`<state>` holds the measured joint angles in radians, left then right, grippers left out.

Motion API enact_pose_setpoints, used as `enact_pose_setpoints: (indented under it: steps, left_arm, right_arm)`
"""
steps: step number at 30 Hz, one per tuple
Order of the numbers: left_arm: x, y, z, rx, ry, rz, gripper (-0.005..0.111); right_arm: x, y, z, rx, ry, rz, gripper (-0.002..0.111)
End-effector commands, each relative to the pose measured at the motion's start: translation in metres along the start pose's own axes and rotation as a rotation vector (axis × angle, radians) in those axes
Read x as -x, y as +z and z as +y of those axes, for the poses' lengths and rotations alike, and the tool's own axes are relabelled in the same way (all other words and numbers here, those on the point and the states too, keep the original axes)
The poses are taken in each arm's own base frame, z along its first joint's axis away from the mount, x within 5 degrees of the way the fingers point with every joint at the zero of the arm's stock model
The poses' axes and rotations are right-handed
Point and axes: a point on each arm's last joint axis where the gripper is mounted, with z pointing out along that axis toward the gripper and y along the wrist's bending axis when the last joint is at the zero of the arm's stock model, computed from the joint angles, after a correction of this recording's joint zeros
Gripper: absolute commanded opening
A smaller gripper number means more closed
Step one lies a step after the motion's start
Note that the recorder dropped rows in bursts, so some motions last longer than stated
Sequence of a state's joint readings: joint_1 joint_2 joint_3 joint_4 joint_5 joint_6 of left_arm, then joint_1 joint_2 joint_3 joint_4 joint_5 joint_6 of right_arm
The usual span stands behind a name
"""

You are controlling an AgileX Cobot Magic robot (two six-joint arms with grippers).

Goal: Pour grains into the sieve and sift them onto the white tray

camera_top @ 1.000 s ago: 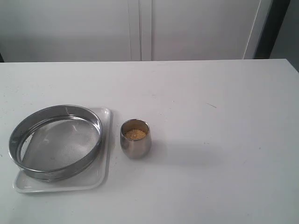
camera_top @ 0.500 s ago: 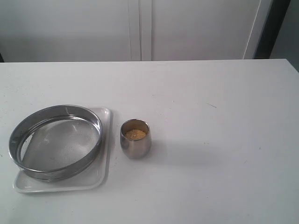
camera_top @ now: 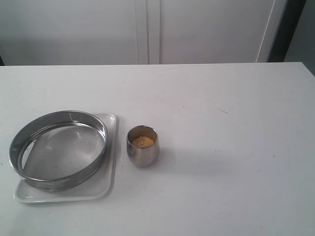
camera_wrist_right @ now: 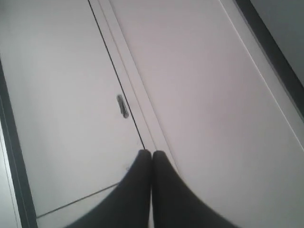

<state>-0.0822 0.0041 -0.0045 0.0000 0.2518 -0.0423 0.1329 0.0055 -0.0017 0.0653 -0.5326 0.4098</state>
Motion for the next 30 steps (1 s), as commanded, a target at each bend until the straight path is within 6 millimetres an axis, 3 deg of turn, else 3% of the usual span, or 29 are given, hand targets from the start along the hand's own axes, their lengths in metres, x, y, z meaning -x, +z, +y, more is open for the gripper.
enact_pose_setpoints:
  steps: [1,9,16,22,30]
  left_arm:
    - [-0.001,0.000,0.000,0.002,-0.005,0.002,0.000]
    - [-0.001,0.000,0.000,0.002,-0.005,0.002,0.000]
    - [-0.001,0.000,0.000,0.002,-0.005,0.002,0.000]
    - [-0.001,0.000,0.000,0.002,-0.005,0.002,0.000]
    - [-0.001,0.000,0.000,0.002,-0.005,0.002,0.000]
  right_arm:
    - [0.015,0.005,0.008,0.045,-0.006,-0.084,0.000]
    - [0.032,0.046,0.020,0.033,-0.090,-0.025,0.000]
    - [0.020,0.101,0.032,0.148,-0.273,0.109,0.000]
    - [-0.004,0.137,0.029,0.220,-0.308,0.179,0.000]
    - [-0.057,0.160,0.025,0.403,-0.351,0.385,0.000]
